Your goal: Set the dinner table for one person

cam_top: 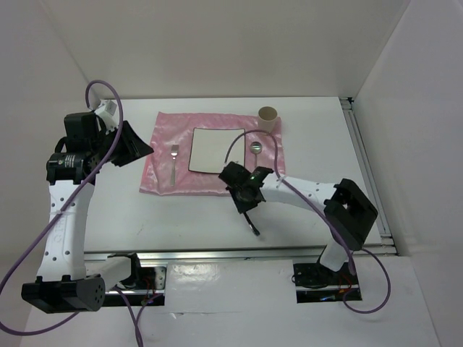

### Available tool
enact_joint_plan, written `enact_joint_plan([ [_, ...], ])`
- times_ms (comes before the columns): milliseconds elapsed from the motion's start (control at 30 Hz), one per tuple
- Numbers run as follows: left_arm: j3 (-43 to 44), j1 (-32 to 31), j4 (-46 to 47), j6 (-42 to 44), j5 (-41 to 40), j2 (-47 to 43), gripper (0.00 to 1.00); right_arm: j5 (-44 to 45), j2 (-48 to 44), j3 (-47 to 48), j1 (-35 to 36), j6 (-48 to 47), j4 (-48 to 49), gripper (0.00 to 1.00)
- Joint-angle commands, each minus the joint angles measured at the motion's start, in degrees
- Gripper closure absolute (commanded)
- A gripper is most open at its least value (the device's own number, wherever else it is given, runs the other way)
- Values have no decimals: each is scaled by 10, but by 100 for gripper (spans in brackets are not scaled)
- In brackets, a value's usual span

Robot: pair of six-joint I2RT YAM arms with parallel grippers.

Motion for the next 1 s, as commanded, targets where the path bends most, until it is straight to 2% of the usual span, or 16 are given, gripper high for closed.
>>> enact_joint_plan([
  [0,11,3,16,1,7,-1,48,21,-32,27,-78,16,-4,100],
  [167,11,3,16,6,7,-1,48,-14,-32,49,-188,-8,28,100],
  [300,6,3,16,11,2,-1,48,-46,19,82,-279,-47,60,100],
  [533,12,3,10,17,-3,5,48,-62,125,173,-334,-80,75,100],
  [667,12,3,10,17,-8,5,48,-69,169,187,-356,-80,80,100],
  [700,12,3,10,17,-8,5,48,-75,169,187,-356,-80,91,94],
  [733,12,3,10,17,-8,5,48,-75,177,187,-362,-80,96,83],
  [767,12,3,10,17,-8,5,48,-75,182,187,-362,-80,102,66],
  [833,12,3,10,22,-8,5,48,-67,182,195,-362,-80,93,45],
  [867,12,3,10,22,-8,5,48,-58,175,202,-362,-80,84,29],
  [967,12,3,10,22,-15,5,48,-47,129,208,-362,-80,62,12],
])
